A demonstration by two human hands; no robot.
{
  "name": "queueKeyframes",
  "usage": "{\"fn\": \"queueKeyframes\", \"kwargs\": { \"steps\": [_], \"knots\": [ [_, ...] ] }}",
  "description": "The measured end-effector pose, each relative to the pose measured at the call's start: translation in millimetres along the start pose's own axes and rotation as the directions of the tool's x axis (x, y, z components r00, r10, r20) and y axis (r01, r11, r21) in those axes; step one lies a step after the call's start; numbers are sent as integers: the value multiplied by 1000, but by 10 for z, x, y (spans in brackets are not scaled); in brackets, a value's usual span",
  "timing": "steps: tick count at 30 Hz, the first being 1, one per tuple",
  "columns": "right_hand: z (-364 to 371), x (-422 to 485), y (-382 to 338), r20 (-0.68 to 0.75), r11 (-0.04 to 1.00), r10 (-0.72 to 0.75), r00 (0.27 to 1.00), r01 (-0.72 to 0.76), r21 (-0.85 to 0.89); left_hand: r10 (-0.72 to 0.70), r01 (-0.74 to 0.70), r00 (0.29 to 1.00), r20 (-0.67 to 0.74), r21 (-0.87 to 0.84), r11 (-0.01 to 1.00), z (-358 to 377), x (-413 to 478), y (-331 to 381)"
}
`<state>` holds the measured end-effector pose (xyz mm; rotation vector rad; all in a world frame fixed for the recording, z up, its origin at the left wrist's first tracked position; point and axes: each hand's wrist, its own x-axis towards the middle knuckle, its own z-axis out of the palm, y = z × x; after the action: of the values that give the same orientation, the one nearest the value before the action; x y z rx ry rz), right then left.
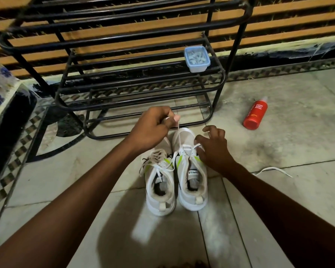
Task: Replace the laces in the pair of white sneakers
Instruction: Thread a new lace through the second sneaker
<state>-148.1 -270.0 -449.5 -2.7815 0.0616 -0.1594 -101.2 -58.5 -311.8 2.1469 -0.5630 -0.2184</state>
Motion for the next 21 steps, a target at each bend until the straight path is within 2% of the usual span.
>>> {"fn": "queueKeyframes", "kwargs": {
  "steps": [3, 6, 9, 11, 17, 21],
  "knots": [
    [-41, 105, 32, 115, 991, -73, 991, 85, -102, 11, -11, 1000, -5, 18, 1000, -38, -25, 67],
    [-228, 128, 53, 221, 998, -62, 973, 57, 32, 42, -41, 999, -28, 56, 998, -121, -73, 147],
    [-537, 41, 9, 156, 938, -66, 986, 8, 347, 57, -56, 998, -32, 45, 997, -240, -144, 275],
    [-728, -10, -74, 141, 886, -21, 990, -47, 462, 64, -63, 998, -26, 48, 997, -315, -167, 379],
    [-1517, -28, -390, 77, 865, -70, 995, 22, 501, 116, -115, 993, -36, 25, 993, -630, -288, 895],
    [-1968, -10, -635, 38, 862, -72, 997, 43, 506, 48, -53, 996, -76, -72, 996, -823, -322, 1200]
  ]
}}
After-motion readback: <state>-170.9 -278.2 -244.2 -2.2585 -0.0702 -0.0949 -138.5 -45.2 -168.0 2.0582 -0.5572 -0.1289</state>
